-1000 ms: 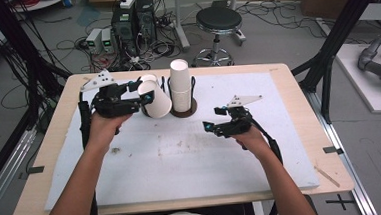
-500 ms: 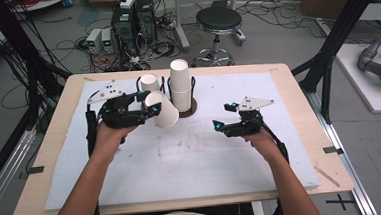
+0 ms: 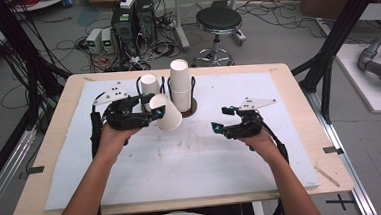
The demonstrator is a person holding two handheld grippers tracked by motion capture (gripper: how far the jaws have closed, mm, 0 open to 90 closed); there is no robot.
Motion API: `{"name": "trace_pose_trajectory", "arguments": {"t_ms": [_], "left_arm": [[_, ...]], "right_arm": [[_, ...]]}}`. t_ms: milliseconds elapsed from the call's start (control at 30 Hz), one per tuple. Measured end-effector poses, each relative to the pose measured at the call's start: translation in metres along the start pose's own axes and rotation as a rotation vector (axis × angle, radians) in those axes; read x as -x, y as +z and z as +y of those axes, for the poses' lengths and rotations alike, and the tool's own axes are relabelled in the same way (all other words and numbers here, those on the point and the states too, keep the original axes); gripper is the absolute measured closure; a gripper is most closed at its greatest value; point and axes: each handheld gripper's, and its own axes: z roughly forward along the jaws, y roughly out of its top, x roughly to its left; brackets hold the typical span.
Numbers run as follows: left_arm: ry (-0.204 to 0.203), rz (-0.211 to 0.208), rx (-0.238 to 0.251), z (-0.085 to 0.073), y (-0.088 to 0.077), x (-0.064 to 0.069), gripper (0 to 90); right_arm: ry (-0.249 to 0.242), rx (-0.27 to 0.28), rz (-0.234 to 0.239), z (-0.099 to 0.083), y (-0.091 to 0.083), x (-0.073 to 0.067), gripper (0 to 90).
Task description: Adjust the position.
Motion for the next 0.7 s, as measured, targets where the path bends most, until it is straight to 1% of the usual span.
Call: {"name": "trace_pose_trajectory", "arguments": {"t_ms": [67, 167, 233, 367, 467, 500, 533, 567, 600, 633, 700], "left_arm": [[0.0, -0.01, 0.003, -0.002, 0.002, 0.002, 35.3], [0.0, -0.021, 0.004, -0.006, 0.005, 0.005, 35.3], [0.003, -0.028, -0.002, -0.009, 0.007, 0.007, 35.3], [0.006, -0.039, -0.02, -0.013, 0.011, 0.01, 35.3], [0.013, -0.046, -0.016, -0.013, 0.01, 0.012, 35.3], [0.009, -0.048, -0.012, -0.013, 0.009, 0.013, 35.3], [0.015, -0.052, -0.012, -0.012, 0.009, 0.013, 35.3], [0.015, -0.053, -0.011, -0.012, 0.009, 0.013, 35.3], [0.015, -0.057, -0.01, -0.012, 0.009, 0.013, 35.3], [0.013, -0.06, -0.009, -0.012, 0.009, 0.013, 35.3], [0.016, -0.066, -0.01, -0.012, 0.01, 0.014, 35.3]], "right_arm": [[0.009, -0.003, 0.026, -0.001, 0.0, -0.001, 21.3], [0.007, -0.002, 0.055, -0.002, 0.0, -0.003, 21.3], [-0.009, 0.011, 0.065, -0.003, -0.001, -0.007, 21.4], [-0.04, 0.038, 0.079, -0.003, -0.003, -0.015, 21.3], [-0.066, 0.055, 0.08, -0.003, -0.003, -0.019, 21.4], [-0.078, 0.059, 0.079, -0.003, -0.003, -0.019, 21.3], [-0.088, 0.066, 0.073, -0.003, -0.003, -0.02, 21.2], [-0.088, 0.079, 0.065, -0.003, -0.002, -0.02, 18.1], [-0.074, 0.083, 0.068, -0.003, -0.001, -0.02, 15.4], [-0.066, 0.08, 0.082, -0.004, 0.0, -0.02, 15.4], [-0.071, 0.068, 0.1, -0.004, 0.002, -0.022, 15.4]]}}
